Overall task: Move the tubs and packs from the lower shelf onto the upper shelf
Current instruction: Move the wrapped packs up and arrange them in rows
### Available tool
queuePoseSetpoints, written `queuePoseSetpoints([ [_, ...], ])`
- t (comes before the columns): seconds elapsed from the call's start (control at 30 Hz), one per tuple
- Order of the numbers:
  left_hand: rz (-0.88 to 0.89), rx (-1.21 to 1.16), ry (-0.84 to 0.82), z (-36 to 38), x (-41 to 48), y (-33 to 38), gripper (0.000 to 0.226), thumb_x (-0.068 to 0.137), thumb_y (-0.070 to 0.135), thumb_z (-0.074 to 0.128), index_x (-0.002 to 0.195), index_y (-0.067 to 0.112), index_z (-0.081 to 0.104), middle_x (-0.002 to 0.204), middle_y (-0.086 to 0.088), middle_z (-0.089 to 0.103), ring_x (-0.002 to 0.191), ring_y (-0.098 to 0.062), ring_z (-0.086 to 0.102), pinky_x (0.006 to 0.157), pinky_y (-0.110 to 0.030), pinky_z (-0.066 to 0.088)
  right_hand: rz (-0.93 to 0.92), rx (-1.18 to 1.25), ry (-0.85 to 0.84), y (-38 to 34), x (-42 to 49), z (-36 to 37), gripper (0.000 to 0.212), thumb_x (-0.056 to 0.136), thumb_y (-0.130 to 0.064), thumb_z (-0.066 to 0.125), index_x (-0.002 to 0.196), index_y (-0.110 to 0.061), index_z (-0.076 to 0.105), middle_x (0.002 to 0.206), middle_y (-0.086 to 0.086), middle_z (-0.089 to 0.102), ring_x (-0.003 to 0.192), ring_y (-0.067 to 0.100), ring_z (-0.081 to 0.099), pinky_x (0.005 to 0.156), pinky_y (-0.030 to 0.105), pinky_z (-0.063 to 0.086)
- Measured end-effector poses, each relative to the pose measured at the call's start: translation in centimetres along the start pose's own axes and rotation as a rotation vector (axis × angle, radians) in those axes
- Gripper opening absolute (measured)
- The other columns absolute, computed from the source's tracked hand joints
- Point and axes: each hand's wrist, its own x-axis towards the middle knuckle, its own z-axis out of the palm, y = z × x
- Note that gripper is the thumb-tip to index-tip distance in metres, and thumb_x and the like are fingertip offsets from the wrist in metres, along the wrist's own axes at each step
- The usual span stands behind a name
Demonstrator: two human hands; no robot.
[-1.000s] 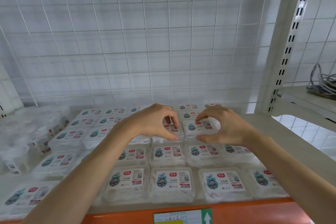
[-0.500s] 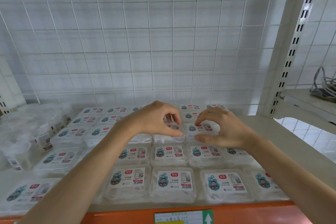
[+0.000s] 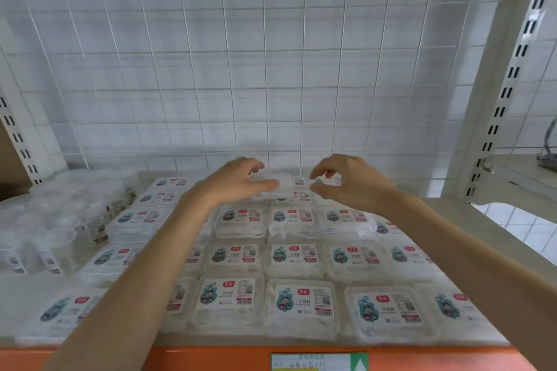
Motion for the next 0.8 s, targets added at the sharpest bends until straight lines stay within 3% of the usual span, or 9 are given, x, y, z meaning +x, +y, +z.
queuePoseSetpoints([
  [0.1,-0.006,0.051,-0.061,0.2,-0.1,0.2,0.078,0.084,0.065,0.061,0.146,0.02,0.043,0.146,0.001,0.045,0.129,-0.017,0.046,0.105,-0.035,0.04,0.079,0.082,0.003,-0.5,1.0,1.2,0.028,0.092,-0.043,0.062,0.114,-0.026,0.063,0.109,-0.01,0.062,0.103,0.007,0.057,0.085,0.024,0.048],
  [0.23,0.011,-0.004,-0.008,0.1,-0.4,0.4,0.074,0.078,0.055,0.075,0.139,0.023,0.05,0.139,0.003,0.052,0.124,-0.013,0.05,0.102,-0.031,0.043,0.174,0.201,-0.005,-0.6,1.3,2.8,0.032,0.092,-0.043,0.062,0.118,-0.025,0.061,0.104,-0.011,0.062,0.101,0.008,0.06,0.086,0.025,0.049],
  [0.4,0.107,-0.114,0.119,0.5,-0.4,1.3,0.068,0.065,0.058,0.082,0.123,0.031,0.06,0.12,0.016,0.06,0.11,-0.003,0.055,0.095,-0.031,0.049,0.226,0.304,0.037,-0.4,1.2,2.6,0.041,0.092,-0.05,0.059,0.123,-0.023,0.06,0.108,-0.008,0.064,0.092,0.007,0.061,0.072,0.017,0.049],
  [0.53,0.242,-0.161,0.212,1.4,-0.5,2.4,0.067,0.065,0.055,0.084,0.123,0.029,0.06,0.118,0.016,0.059,0.109,0.0,0.053,0.097,-0.029,0.047,0.242,0.482,0.12,-0.4,0.6,2.0,0.03,0.093,-0.043,0.06,0.113,-0.022,0.065,0.095,-0.007,0.067,0.076,0.0,0.062,0.055,0.005,0.043],
  [0.7,0.318,-0.163,0.292,1.9,-0.2,2.7,0.071,0.067,0.057,0.081,0.129,0.03,0.056,0.119,0.018,0.054,0.113,0.0,0.05,0.098,-0.03,0.044,0.239,0.758,0.169,-0.1,0.0,1.2,0.017,0.091,-0.031,0.068,0.104,-0.021,0.069,0.08,-0.004,0.073,0.071,0.006,0.064,0.067,0.022,0.047],
  [0.8,0.272,-0.264,0.288,2.0,-0.3,3.2,0.075,0.069,0.068,0.07,0.133,0.032,0.054,0.12,0.018,0.055,0.107,0.006,0.053,0.091,-0.023,0.045,0.238,0.808,0.19,0.1,0.0,0.9,0.022,0.09,-0.027,0.07,0.111,-0.023,0.067,0.084,0.0,0.075,0.073,0.008,0.063,0.068,0.025,0.046],
])
